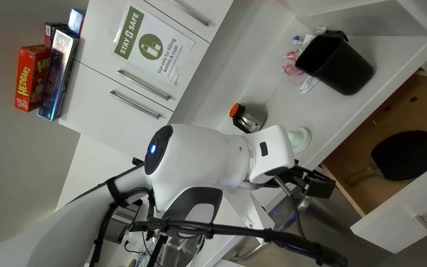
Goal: Pull open the top drawer on the right
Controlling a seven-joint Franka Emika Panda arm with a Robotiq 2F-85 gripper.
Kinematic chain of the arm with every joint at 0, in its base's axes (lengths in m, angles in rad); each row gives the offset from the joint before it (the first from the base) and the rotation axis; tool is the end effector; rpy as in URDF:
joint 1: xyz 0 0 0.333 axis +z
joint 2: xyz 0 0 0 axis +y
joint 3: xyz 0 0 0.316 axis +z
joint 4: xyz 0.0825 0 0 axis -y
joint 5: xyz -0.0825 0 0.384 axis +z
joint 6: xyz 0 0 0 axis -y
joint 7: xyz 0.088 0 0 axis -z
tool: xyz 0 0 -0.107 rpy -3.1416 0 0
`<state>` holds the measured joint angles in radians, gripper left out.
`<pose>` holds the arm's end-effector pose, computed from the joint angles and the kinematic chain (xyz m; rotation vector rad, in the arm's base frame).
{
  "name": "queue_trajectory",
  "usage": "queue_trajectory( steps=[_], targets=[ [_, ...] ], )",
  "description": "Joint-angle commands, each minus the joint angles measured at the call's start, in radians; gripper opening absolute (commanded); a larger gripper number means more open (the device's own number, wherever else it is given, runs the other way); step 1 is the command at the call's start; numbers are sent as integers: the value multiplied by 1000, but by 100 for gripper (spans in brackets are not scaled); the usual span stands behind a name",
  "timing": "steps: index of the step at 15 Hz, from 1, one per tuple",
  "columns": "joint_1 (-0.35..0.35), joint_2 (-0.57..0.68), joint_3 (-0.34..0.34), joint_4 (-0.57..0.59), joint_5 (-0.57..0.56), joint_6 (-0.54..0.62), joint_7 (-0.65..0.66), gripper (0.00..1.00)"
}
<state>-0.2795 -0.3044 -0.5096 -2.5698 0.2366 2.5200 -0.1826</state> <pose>0.3141 -0.3164 0.3781 -2.7072 1.1150 -0.4737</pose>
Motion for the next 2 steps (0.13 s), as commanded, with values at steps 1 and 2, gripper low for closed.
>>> queue_trajectory(
  steps=[1, 2],
  targets=[
    [-22, -5, 23, -4, 7, -3, -5, 100],
    [-25, -7, 22, -7, 7, -3, -5, 100]
  ],
)
